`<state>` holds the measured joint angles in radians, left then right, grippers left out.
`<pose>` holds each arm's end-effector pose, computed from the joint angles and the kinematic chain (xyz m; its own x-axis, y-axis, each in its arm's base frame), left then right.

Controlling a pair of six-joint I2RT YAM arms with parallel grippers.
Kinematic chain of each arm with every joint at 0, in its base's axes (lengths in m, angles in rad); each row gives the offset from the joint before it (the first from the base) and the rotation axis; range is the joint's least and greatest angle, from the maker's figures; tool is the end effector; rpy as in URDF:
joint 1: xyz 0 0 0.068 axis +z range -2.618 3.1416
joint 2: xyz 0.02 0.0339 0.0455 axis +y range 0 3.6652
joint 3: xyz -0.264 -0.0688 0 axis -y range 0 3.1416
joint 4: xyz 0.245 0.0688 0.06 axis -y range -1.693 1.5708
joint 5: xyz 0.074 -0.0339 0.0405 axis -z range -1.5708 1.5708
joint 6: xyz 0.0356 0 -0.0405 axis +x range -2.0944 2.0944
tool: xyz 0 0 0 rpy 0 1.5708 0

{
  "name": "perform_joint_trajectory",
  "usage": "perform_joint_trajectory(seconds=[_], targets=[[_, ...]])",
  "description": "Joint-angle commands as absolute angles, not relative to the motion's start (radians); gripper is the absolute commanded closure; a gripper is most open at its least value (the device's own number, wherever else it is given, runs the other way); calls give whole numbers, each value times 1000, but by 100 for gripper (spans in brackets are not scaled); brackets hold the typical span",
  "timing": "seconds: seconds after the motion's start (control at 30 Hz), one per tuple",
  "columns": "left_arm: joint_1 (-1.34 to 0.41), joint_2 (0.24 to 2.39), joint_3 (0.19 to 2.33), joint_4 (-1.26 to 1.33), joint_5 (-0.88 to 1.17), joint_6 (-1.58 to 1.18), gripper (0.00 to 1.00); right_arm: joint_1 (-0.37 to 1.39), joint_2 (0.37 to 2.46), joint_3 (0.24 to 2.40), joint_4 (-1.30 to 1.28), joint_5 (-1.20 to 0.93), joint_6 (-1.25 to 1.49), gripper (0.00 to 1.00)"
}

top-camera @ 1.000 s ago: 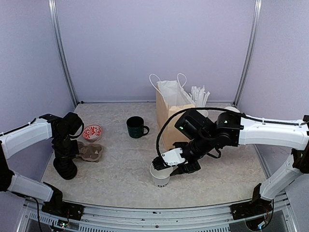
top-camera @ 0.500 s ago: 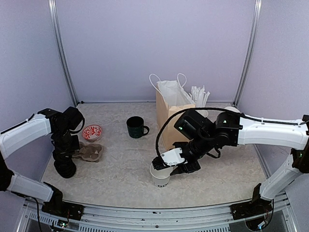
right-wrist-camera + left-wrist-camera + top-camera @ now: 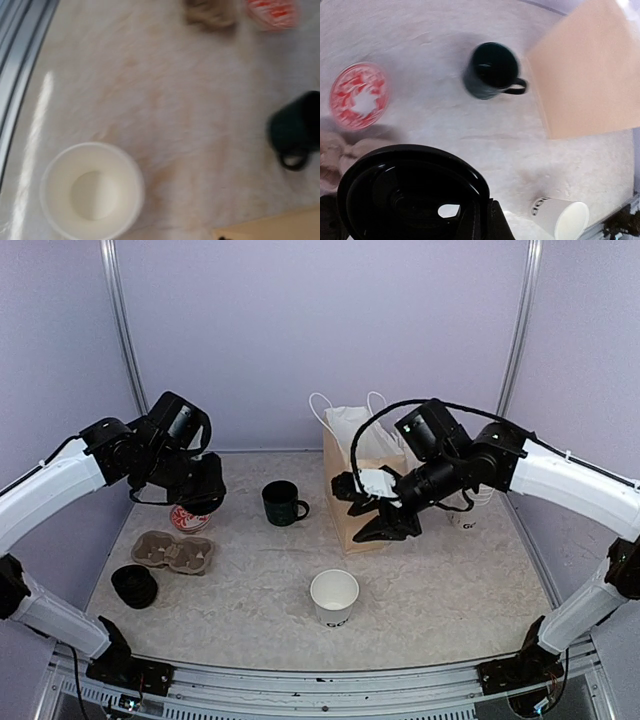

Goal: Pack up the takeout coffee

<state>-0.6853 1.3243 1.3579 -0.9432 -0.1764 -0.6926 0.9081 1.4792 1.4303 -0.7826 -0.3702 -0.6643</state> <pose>0.2094 -0.1631 0.3517 -0.8149 -0.1458 -0.5610 0.0251 0.9580 -0.2855 0.1841 0.2568 0.3451 0.1876 -0.6938 -0.6953 -0.9770 -0.0588 -0.2049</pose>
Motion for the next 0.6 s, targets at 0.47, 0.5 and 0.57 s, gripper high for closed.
perform_joint_trajectory(seconds=[0.47, 0.5, 0.57], targets=[[-762, 1305, 1079, 428, 613, -587, 100, 604, 1534, 1556, -555, -1001, -284, 31], [-762, 1317, 1070, 476, 634, -605, 100, 605, 1546, 1568, -538, -1016, -261, 26], [-762, 1333, 1047, 578, 674, -646, 100, 607, 1571, 1597, -515, -1047, -217, 20]])
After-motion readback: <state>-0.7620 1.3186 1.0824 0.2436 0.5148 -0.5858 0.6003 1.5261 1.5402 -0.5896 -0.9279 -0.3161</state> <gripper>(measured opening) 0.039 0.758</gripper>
